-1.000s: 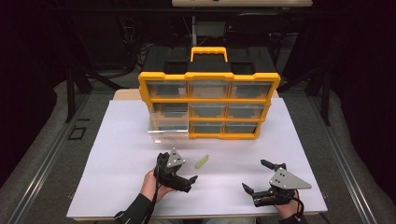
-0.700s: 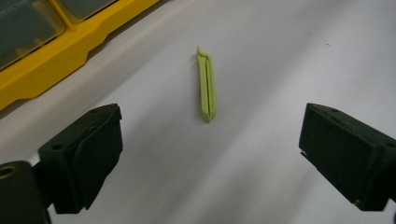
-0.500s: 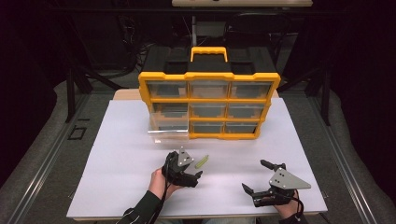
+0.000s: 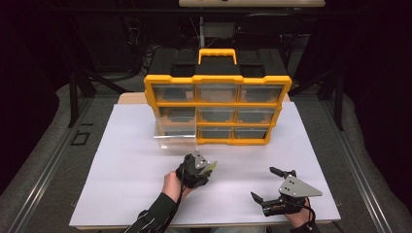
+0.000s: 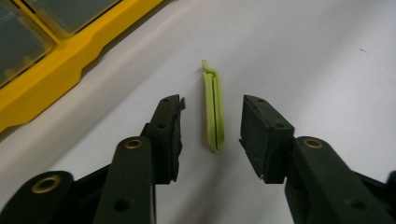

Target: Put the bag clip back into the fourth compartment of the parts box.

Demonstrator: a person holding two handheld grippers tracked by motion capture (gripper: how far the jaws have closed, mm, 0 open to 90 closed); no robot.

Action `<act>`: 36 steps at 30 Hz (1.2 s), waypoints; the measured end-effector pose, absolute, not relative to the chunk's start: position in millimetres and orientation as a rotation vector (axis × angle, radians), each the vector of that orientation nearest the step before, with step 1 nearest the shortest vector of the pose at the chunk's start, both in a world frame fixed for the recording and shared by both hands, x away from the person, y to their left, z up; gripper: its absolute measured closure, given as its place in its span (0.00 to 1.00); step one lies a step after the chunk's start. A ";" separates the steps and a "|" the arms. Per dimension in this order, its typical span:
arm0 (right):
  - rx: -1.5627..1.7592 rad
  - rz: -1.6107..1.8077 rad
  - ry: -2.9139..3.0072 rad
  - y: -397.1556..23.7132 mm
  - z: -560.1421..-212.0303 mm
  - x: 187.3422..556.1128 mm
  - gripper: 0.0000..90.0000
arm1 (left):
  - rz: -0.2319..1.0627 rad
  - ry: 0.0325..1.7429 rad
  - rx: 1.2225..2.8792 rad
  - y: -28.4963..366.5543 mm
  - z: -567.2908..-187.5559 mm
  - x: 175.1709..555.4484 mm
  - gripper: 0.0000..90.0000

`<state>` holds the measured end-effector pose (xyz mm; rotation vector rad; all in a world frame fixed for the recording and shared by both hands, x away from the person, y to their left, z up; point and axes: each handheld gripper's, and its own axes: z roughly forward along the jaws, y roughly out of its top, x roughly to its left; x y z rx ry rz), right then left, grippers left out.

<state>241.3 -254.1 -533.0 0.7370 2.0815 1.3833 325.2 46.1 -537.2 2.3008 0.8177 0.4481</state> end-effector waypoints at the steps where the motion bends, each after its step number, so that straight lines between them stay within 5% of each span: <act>1: 0.735 1.383 2.083 -254.1 -533.0 241.3 0.00 | 0.447 0.817 2.305 44.6 -538.0 326.3 0.69; 25: 0.728 1.374 2.093 -252.6 -533.6 241.1 0.00 | 0.417 0.839 2.337 32.1 -552.6 338.3 0.89; 36: 0.741 1.364 2.081 -253.0 -533.2 240.7 0.01 | 0.407 0.840 2.307 42.3 -543.9 336.4 0.89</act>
